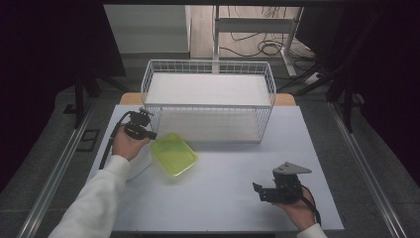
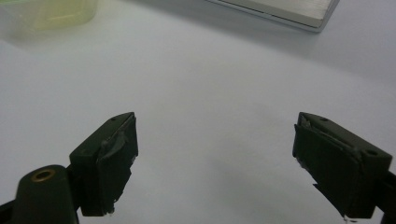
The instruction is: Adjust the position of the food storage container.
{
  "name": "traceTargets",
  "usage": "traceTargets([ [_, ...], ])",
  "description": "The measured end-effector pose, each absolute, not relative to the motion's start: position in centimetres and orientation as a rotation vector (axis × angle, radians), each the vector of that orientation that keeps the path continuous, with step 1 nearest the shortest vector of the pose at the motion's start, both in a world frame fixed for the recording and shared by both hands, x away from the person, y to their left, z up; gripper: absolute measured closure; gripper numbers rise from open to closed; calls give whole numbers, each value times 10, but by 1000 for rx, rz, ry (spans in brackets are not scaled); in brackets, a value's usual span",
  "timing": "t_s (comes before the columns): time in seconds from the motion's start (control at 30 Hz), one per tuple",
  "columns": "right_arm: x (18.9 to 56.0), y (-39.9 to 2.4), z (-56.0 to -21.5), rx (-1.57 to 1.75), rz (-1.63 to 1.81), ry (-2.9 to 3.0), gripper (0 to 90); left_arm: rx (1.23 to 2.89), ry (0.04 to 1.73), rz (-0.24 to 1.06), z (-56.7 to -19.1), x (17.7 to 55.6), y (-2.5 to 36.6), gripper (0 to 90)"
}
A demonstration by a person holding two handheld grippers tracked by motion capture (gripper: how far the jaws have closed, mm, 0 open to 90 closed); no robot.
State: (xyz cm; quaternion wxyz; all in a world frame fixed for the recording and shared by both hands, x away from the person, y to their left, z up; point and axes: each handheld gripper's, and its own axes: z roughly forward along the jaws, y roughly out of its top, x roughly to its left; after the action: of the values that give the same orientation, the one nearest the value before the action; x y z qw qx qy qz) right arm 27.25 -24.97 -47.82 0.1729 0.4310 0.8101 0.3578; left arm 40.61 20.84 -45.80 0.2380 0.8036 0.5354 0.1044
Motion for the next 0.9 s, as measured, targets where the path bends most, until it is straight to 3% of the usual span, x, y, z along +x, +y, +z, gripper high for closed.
traceTargets([
  [0.4, 272, -249, -480, 1184, 1011, 2310, 139, 2236, 1486, 319, -469, 414, 205, 899],
  [0.9, 272, -249, -480, 1189, 1005, 2305, 139, 2243, 1536, 270, -471, 415, 205, 897],
])
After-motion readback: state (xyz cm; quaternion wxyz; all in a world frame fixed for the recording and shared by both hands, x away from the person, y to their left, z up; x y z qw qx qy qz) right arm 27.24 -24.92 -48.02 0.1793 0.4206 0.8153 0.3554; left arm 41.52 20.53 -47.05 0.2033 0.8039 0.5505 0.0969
